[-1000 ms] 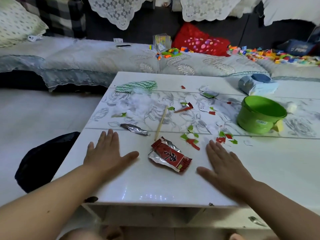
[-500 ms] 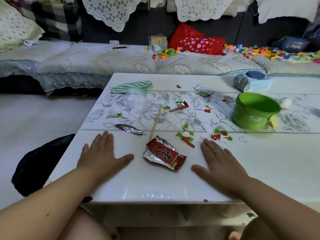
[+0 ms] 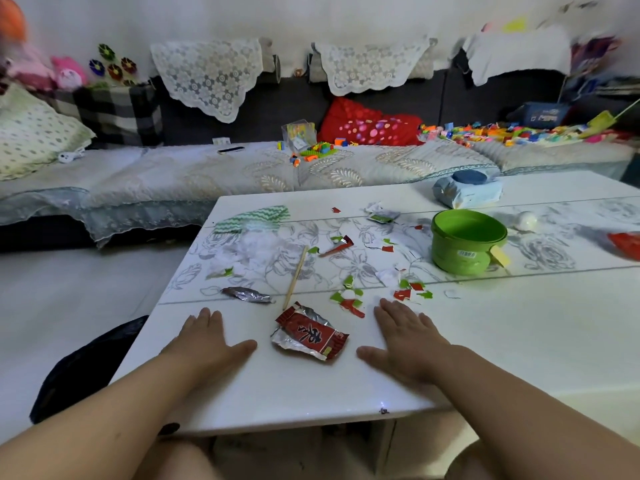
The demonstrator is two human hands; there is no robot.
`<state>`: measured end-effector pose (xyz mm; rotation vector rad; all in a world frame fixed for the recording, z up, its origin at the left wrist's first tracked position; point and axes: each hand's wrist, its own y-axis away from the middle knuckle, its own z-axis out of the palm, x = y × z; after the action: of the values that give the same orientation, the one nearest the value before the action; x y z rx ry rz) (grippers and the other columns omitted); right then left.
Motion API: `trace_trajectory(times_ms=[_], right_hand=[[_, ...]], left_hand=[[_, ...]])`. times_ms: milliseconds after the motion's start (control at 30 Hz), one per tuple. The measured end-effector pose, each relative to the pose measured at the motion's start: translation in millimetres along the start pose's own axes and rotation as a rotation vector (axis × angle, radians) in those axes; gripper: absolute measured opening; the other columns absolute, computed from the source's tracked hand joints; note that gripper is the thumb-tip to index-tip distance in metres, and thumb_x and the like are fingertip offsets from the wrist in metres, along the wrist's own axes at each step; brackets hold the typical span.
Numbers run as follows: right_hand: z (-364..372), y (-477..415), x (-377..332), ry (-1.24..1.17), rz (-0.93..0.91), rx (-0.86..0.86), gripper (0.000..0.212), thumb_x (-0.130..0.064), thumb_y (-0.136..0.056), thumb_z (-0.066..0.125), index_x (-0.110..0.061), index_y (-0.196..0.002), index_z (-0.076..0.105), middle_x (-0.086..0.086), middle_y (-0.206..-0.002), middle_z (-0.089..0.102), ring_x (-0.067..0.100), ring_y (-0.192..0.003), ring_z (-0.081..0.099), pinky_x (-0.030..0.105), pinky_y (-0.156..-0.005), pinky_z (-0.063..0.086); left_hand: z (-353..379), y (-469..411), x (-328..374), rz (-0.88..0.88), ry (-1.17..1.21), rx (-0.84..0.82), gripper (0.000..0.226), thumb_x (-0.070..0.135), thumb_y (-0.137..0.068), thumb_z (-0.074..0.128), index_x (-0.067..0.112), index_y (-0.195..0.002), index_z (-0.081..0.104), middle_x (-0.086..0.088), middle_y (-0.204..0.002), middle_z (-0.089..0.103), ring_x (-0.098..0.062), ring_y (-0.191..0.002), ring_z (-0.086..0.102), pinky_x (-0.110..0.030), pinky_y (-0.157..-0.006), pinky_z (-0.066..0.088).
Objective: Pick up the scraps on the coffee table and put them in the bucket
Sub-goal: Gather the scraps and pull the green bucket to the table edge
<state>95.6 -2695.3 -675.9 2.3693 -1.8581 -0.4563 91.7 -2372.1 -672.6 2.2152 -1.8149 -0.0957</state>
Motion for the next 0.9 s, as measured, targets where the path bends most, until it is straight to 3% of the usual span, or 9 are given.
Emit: trace_trajectory(times_ms=[267,600,733,900], right_hand=[[3,-5,6,0.013,-0.031,-0.03,0.092,-0.073,-0.085,0.026,-0.019,-0.152,-0.007,-0.001,-0.16,-0.017,0.017,-0.147,-0.015,0.044,-0.119,-0.003],[2,0,3,0.024,-0.014,-0.003,0.092,-0.073,-0.085,0.026,-0.019,-0.152,-0.006,0.0,-0.161,-0.014,0.017,-0.148,-0.012,0.045,-0.12,-0.001],[2,-2,-2,0.004,-0.018,0.004,0.092,-0.073,-0.085,0.027,-0.019,-0.152,-0.006,0.0,-0.161,-0.014,0.017,-0.148,-0.012,0.047,-0.12,0.0],[4,-3,-2,-0.012,-0.01,0.014,0.09,-0.071,-0.086,0.029,-0.019,-0.152,-0.004,-0.001,-0.161,-0.012,0.017,-0.148,-0.011,0.047,-0.119,0.0]], left_hand=[[13,12,4,-0.022,-0.082,0.086,0.1,0.078,-0.078,0.021,0.014,-0.149,-0.005,-0.003,-0.159,-0.01,-0.02,-0.146,-0.006,-0.041,-0.117,0.01],[5,20,14,-0.058,-0.06,0.007,0.097,0.073,-0.082,0.025,0.011,-0.149,-0.005,-0.006,-0.159,-0.009,-0.024,-0.146,-0.006,-0.044,-0.117,0.011],[-2,33,20,-0.056,-0.046,-0.009,0.091,0.066,-0.085,0.033,0.007,-0.149,0.005,-0.008,-0.159,0.002,-0.025,-0.145,0.001,-0.043,-0.116,0.015],[1,40,34,0.075,0.007,0.036,0.093,0.065,-0.083,0.043,0.013,-0.15,0.003,-0.002,-0.159,-0.004,-0.02,-0.146,-0.005,-0.041,-0.117,0.014]])
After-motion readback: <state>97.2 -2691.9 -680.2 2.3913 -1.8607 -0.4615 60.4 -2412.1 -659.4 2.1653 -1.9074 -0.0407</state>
